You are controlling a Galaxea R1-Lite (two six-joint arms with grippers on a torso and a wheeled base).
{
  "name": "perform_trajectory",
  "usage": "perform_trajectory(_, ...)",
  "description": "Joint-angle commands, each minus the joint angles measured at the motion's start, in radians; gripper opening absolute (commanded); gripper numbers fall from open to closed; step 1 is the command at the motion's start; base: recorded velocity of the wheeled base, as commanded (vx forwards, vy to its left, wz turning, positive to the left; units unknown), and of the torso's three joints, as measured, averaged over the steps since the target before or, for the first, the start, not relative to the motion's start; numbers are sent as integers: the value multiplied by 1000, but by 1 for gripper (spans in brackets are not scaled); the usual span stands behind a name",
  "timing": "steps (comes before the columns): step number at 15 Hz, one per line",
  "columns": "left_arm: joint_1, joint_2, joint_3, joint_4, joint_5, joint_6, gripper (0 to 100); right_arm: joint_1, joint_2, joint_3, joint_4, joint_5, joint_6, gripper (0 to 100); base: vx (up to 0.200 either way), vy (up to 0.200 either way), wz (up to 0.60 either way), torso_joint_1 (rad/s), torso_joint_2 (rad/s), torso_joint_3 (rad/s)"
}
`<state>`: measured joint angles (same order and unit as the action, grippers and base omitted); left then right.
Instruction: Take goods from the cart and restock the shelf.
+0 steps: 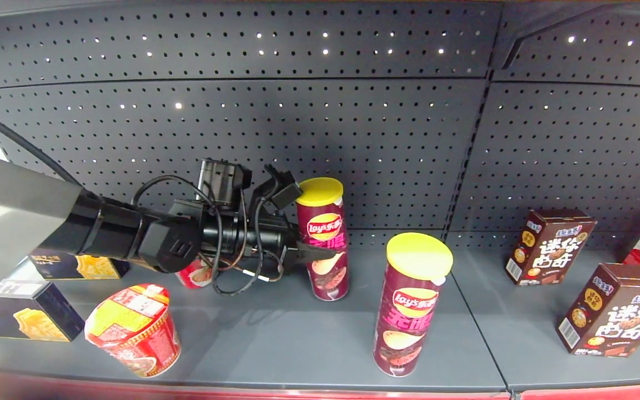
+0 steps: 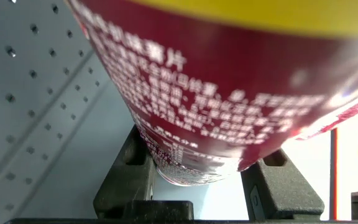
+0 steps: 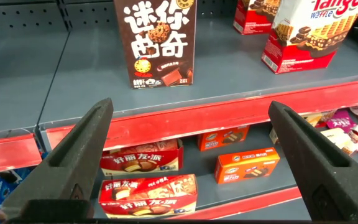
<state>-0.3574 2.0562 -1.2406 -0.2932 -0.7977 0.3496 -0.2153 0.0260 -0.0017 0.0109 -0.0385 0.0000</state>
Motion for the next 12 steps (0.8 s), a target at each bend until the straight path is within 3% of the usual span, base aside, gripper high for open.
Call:
perform_trajectory(1,-6,2,-26,12,-2,9,0,1,2,0,0,0,0,100,0,0,0,0,0,0)
perform_trajectory(6,-41,44,-97,31,-2,11,0,1,0,0,0,0,0,100,0,0,0,0,0,0)
perform_trajectory(8,-40,61,-134,101,0,62,0,1,2,0,0,0,0,100,0,0,0,0,0,0)
perform_trajectory(10,-37,64,-141,137,2,91,0,1,0,0,0,0,0,100,0,0,0,0,0,0)
perform_trajectory(12,-35,65,-149,137,2,92,0,1,0,0,0,-1,0,100,0,0,0,0,0,0)
